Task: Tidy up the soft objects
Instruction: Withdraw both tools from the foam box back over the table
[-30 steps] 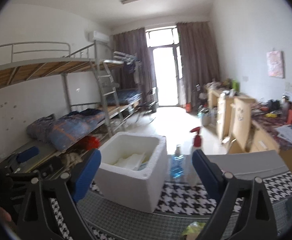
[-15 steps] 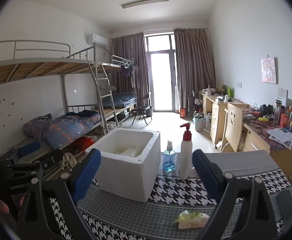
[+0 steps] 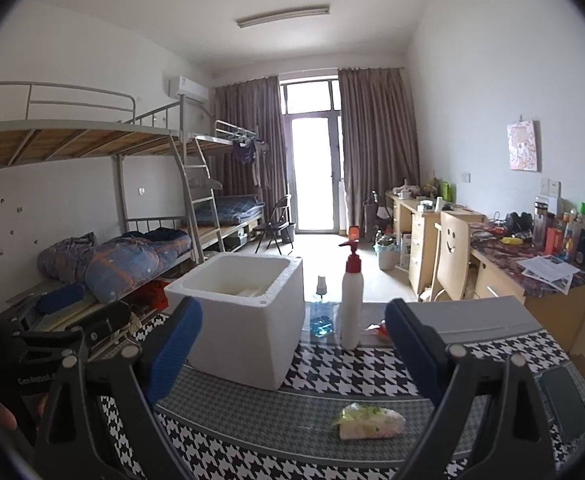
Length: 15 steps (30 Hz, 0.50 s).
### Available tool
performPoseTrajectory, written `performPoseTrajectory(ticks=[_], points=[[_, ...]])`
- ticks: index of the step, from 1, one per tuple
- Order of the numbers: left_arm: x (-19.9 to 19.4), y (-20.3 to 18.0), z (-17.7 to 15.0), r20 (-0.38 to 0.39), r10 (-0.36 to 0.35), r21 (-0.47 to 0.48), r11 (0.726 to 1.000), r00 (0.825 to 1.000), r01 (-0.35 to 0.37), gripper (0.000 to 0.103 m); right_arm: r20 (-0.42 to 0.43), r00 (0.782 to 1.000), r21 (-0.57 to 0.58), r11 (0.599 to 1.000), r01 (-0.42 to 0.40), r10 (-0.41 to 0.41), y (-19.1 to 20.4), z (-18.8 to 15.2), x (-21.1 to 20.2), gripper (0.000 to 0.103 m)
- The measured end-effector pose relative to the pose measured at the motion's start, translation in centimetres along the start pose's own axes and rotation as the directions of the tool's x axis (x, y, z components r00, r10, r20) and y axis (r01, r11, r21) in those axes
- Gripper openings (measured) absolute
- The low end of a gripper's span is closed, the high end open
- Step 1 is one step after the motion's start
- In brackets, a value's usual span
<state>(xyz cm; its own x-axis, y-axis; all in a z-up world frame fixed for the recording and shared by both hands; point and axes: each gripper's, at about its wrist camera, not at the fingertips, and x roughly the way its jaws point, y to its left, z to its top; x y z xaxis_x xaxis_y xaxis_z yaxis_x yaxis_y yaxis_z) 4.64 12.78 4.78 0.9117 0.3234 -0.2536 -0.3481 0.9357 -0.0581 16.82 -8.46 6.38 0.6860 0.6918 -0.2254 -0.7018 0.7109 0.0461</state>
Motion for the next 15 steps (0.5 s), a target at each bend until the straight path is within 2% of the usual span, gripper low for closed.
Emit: performPoseTrajectory(ticks=[2, 9, 15], points=[[-0.1, -0.1, -0.2, 0.008, -0.004, 0.003, 1.0, 1.0, 0.004, 0.102, 0.001, 1.0, 0.002, 1.0, 0.009, -0.009, -0.2, -0.3, -0.3, 0.095], [-0.3, -1.3, -1.2, 0.002, -0.097, -0.013, 0.995, 0.995, 0.097, 0.102, -0.014, 0.999, 0.016, 0.999, 0.038, -0.037, -0.8, -0.9, -1.1, 0.095], [0.3, -2.8, -2.1, -0.016, -0.144, -0.002, 0.99, 0.989, 0.144, 0.102, -0.036, 0.997, 0.041, 0.996, 0.073, -0.072, -1.9, -2.0, -1.9, 0.095]])
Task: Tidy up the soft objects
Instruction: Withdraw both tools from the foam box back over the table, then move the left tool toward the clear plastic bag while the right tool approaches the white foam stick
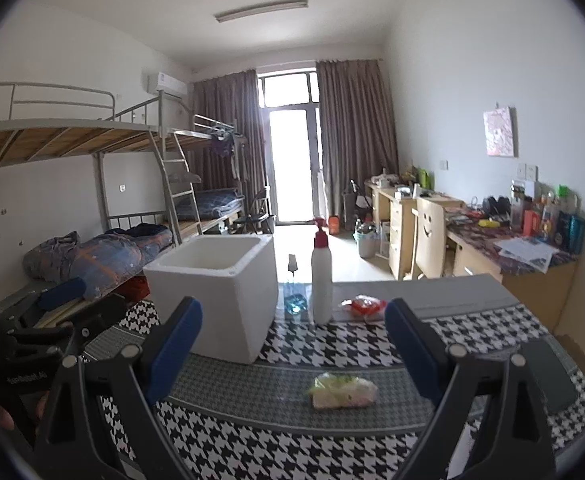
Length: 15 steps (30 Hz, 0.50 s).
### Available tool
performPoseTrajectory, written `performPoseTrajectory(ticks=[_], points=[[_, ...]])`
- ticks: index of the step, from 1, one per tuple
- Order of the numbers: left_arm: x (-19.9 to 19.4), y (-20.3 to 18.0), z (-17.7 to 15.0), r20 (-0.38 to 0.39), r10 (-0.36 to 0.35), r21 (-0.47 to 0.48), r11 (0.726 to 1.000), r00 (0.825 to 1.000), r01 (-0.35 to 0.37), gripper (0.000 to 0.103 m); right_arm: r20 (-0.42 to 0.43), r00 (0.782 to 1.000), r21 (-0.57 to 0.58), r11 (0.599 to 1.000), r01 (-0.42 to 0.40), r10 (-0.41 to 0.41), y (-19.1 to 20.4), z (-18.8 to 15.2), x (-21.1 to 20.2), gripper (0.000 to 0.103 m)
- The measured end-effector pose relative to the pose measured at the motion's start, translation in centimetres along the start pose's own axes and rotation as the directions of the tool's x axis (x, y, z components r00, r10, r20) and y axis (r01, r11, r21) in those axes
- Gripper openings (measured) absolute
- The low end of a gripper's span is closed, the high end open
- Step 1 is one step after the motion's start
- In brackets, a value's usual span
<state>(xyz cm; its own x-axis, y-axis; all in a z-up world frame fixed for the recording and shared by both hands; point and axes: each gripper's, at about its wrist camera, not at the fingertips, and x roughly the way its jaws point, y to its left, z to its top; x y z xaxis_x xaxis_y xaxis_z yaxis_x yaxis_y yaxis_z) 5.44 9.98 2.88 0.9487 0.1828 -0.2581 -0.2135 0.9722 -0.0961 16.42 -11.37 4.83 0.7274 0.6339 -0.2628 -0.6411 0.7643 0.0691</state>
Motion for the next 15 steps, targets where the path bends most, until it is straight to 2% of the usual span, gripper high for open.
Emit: performPoseTrajectory(ticks=[15], points=[[2.6, -3.8, -1.8, -0.068, -0.108, 0.041, 0.993, 0.992, 0.111, 0.102, -0.039, 0.984, 0.042, 0.983, 0.176, -0.175, -3.8, -2.6, -1.5, 0.095]])
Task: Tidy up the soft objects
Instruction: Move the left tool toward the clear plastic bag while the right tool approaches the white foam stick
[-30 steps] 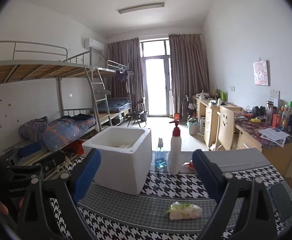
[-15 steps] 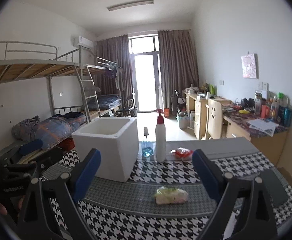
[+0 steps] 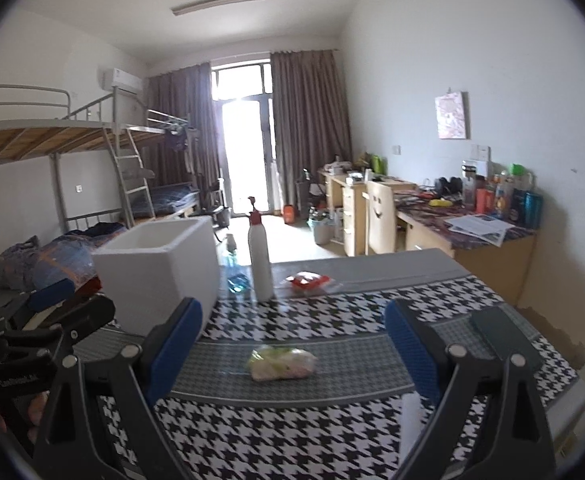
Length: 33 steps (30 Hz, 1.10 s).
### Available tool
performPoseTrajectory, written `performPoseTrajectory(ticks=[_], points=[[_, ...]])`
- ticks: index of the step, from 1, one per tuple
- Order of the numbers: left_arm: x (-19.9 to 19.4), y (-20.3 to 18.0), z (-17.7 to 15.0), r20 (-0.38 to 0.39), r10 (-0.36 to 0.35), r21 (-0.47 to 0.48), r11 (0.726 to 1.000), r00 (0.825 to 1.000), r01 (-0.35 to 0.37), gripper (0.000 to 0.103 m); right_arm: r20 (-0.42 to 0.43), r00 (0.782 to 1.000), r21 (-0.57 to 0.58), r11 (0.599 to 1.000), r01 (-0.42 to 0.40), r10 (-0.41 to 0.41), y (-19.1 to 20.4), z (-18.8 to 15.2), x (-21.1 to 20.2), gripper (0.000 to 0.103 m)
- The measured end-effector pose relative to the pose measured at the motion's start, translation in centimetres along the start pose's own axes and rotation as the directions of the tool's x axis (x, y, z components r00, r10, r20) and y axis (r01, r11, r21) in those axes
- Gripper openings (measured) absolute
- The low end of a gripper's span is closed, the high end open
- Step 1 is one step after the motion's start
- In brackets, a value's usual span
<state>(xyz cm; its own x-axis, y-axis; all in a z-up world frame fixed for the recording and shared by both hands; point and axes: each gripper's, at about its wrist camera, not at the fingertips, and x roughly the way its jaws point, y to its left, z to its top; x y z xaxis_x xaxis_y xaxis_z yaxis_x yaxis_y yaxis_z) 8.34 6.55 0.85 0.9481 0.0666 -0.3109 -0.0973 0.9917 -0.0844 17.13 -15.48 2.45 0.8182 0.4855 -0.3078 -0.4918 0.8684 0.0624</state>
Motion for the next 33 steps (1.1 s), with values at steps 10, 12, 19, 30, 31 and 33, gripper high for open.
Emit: performPoseTrajectory(ticks=[10, 12, 19, 30, 31, 33], points=[[2.5, -1.3, -0.3, -0.046, -0.041, 0.033, 0.999, 0.998, 0.042, 0.102, -0.007, 0.993, 0.032, 0.992, 0.122, -0.122, -2.3, -1.2, -0.5, 0.095], [2.9, -1.6, -0.5, -0.057, -0.043, 0.044, 0.998, 0.997, 0.046, 0.102, -0.018, 0.992, 0.042, 0.991, 0.127, -0.126, -2.8, -1.4, -0.5, 0.095], [4.3, -3.2, -1.1, -0.097, -0.073, 0.086, 0.993, 0.993, 0.081, 0.102, -0.051, 0.985, 0.054, 0.984, 0.167, -0.164, -4.0, -2.1, -0.3, 0.095], [6.9, -4.6, -1.7, -0.177, -0.087, 0.103, 0.989, 0.98, 0.106, 0.102, -0.123, 0.979, 0.058, 0.984, 0.168, -0.16, -5.6, -4.0, 0.7, 0.095], [7.3, -4.6, -1.7, -0.188, -0.089, 0.101, 0.989, 0.978, 0.109, 0.102, -0.133, 0.978, 0.063, 0.983, 0.17, -0.16, -5.8, -4.1, 1.0, 0.095], [7.8, -4.8, -1.8, -0.205, -0.093, 0.103, 0.988, 0.974, 0.116, 0.102, -0.15, 0.976, 0.067, 0.984, 0.167, -0.155, -6.0, -4.4, 1.3, 0.095]])
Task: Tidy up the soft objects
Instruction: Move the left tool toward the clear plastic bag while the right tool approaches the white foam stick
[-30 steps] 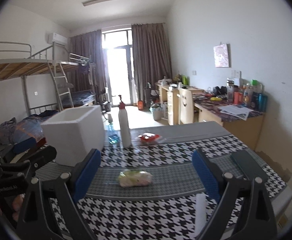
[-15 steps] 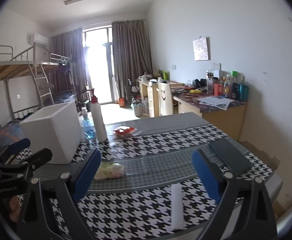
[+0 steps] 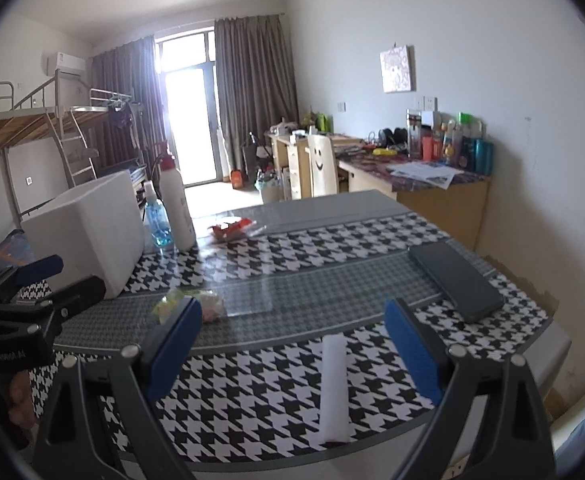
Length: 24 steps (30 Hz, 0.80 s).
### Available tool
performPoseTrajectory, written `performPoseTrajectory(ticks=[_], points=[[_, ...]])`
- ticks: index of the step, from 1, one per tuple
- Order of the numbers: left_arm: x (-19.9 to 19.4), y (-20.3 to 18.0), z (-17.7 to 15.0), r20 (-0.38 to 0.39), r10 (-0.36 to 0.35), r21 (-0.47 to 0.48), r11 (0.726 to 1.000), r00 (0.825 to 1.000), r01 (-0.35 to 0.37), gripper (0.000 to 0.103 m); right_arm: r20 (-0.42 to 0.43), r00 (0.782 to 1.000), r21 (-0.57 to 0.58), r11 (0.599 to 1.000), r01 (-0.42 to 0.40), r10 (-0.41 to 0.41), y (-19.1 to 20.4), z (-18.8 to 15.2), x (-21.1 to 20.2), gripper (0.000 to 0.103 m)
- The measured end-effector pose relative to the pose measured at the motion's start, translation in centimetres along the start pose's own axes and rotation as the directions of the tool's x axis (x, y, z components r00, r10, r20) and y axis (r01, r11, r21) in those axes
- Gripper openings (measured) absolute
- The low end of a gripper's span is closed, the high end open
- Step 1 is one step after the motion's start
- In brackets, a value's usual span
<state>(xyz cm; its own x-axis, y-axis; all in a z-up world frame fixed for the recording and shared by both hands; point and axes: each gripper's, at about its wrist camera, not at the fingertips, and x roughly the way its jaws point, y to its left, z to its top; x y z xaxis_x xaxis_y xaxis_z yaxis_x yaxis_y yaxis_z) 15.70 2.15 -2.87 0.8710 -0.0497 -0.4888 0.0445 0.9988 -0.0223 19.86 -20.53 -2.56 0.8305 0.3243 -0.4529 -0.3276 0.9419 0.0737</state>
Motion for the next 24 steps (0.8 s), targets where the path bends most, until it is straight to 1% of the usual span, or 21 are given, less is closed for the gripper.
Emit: performPoseTrajectory(ticks=[1, 7, 10, 12, 13, 16, 20, 22, 24], points=[[0.3, -0.1, 0.0, -0.008, 0.009, 0.006, 1.0, 1.0, -0.008, 0.102, -0.007, 1.0, 0.002, 1.0, 0.0, 0.0, -0.1, -0.1, 0.2, 0.095], [1.5, -1.3, 1.0, -0.025, 0.003, 0.06, 0.998, 1.0, -0.002, 0.102, -0.036, 0.999, 0.015, 1.0, 0.012, -0.012, -0.8, -0.5, 0.8, 0.095], [2.7, -1.6, 1.4, -0.041, -0.01, 0.059, 0.998, 0.999, 0.013, 0.102, -0.052, 0.999, 0.022, 1.0, 0.015, -0.014, -1.3, -0.8, 1.2, 0.095], [3.7, -1.5, 1.4, -0.054, 0.004, 0.046, 0.999, 0.999, -0.002, 0.102, -0.061, 0.998, 0.022, 1.0, 0.017, -0.016, -1.4, -0.8, 1.4, 0.095], [4.3, -1.5, 1.3, -0.065, -0.01, 0.042, 0.999, 0.998, 0.012, 0.102, -0.064, 0.998, 0.02, 1.0, 0.02, -0.019, -1.5, -0.9, 1.4, 0.095], [5.7, -1.5, 1.0, -0.102, -0.015, 0.042, 0.999, 0.995, 0.019, 0.102, -0.068, 0.997, 0.015, 1.0, 0.021, -0.02, -1.7, -0.9, 1.4, 0.095], [6.8, -1.5, 0.4, -0.116, 0.013, 0.054, 0.999, 0.993, -0.007, 0.102, -0.083, 0.996, 0.006, 1.0, 0.026, -0.025, -1.7, -1.2, 1.8, 0.095], [7.7, -1.4, 0.1, -0.146, 0.01, 0.056, 0.998, 0.989, -0.002, 0.102, -0.094, 0.995, 0.006, 1.0, 0.023, -0.023, -1.8, -1.4, 2.1, 0.095], [8.4, -1.1, -0.1, -0.163, 0.021, 0.046, 0.999, 0.986, -0.014, 0.102, -0.109, 0.994, 0.007, 1.0, 0.024, -0.023, -1.8, -1.7, 2.5, 0.095]])
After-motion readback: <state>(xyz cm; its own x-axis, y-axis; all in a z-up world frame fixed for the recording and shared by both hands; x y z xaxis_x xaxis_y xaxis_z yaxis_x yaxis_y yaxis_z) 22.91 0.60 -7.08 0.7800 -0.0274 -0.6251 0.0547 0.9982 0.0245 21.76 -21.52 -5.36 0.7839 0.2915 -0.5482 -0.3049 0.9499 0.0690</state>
